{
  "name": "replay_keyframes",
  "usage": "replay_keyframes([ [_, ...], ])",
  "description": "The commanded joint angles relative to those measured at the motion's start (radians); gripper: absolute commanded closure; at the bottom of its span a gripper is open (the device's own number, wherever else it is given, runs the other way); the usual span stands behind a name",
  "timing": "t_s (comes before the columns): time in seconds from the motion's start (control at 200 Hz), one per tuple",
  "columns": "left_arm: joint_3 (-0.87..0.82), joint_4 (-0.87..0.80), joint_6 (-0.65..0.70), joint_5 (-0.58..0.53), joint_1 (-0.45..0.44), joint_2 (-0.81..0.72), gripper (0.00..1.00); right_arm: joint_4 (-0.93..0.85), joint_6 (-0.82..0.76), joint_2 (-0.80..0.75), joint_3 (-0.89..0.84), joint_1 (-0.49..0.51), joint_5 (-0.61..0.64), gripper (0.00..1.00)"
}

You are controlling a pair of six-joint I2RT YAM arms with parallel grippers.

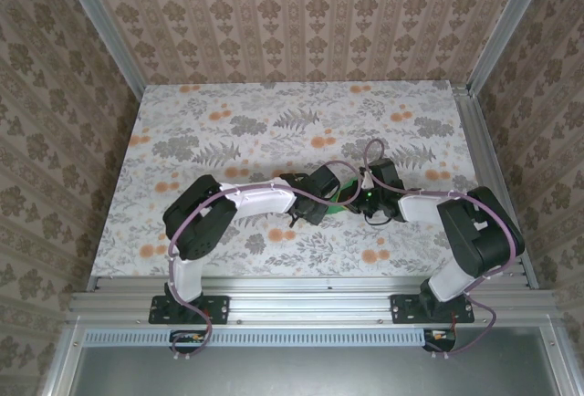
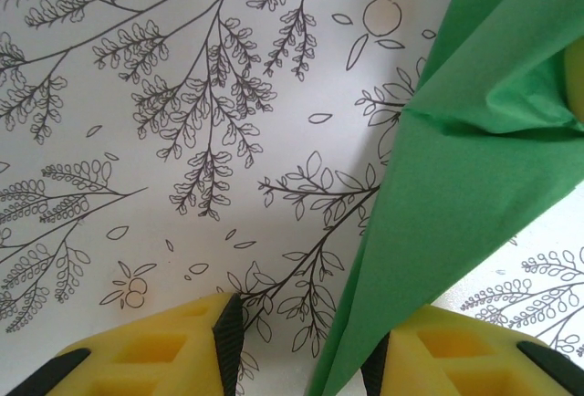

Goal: Fold a paper plane with a square sheet of paper (pick it up from the middle)
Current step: Fold the wing for the fifth time at the center of the table.

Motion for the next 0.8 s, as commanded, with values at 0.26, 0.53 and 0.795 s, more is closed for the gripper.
replay_keyframes([
  [0.26,-0.044,-0.017,0.036,-0.011,-0.002,0.009,0.56,-0.054,0.025,0.010,0.037,0.021,0.050,1.00],
  [0.53,-0.036,-0.020,0.057,0.013,-0.001,-0.103,0.54,-0.053,0.021,0.064,0.076,0.021,0.066,1.00],
  [0.795,-0.084,0.037,0.037,0.108,0.016,-0.211,0.53,-0.021,0.036,0.068,0.075,0.021,0.051,1.00],
])
